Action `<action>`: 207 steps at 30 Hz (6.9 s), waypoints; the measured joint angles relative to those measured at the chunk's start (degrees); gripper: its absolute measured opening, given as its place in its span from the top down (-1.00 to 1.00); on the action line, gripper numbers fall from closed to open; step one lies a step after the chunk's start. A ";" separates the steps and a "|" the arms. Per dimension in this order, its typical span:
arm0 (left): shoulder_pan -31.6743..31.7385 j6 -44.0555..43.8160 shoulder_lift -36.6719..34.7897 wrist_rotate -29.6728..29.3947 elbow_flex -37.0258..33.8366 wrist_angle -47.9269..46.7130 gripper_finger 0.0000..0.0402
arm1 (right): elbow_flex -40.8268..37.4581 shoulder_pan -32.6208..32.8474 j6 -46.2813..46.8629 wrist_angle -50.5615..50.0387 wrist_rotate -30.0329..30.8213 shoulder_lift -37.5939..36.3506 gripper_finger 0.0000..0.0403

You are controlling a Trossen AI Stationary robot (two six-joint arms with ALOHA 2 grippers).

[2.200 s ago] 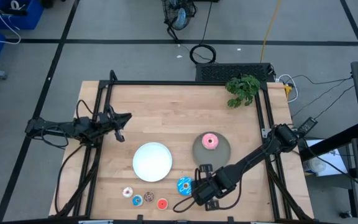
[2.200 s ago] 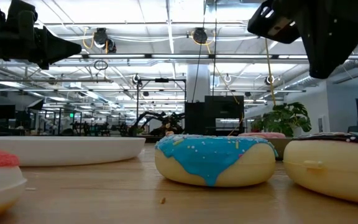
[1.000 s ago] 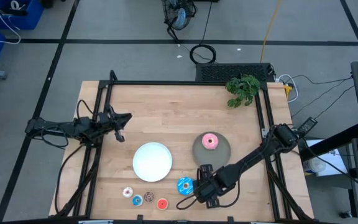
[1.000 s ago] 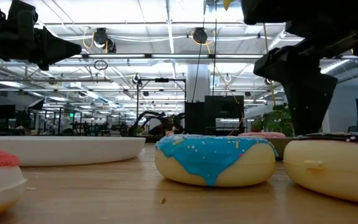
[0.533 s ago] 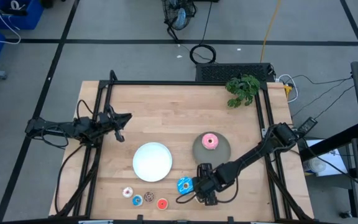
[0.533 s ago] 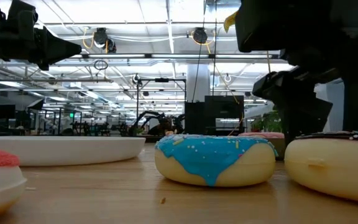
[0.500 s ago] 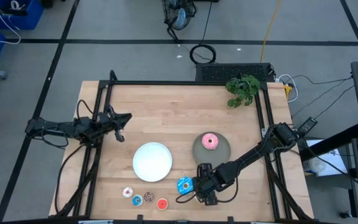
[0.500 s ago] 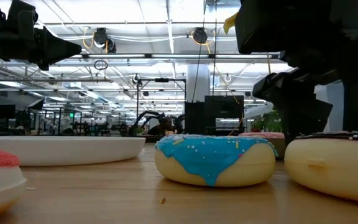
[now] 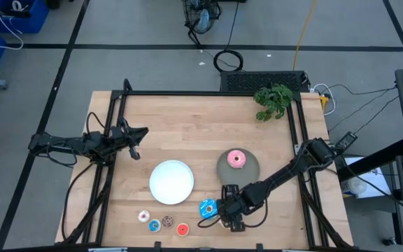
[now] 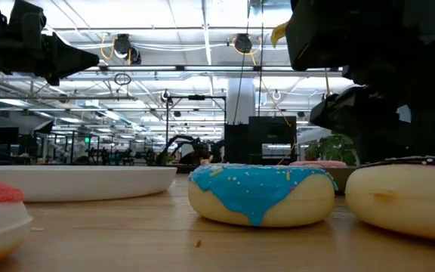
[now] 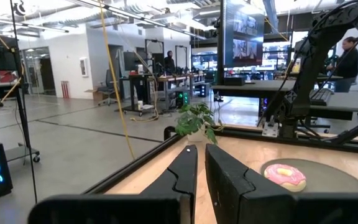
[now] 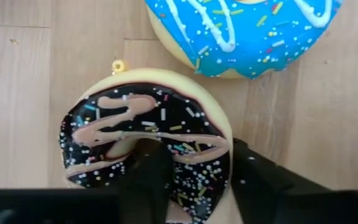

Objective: Pick & Place donuts
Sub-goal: Put the large black donut on the gray plate, then put the large blue donut on the gray plate

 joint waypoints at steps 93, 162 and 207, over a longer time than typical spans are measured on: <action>0.00 0.11 -0.02 0.04 0.00 -0.54 0.81 | 15.01 -6.48 -3.25 -33.76 7.01 -13.50 0.96; 0.00 1.64 -0.02 -0.04 0.00 -0.42 0.81 | -32.54 -25.01 4.22 -2.14 -4.35 -33.32 -0.04; 0.00 1.28 -0.02 -0.02 0.02 0.30 0.81 | 7.96 -6.76 -1.72 -14.14 -2.94 -8.99 0.95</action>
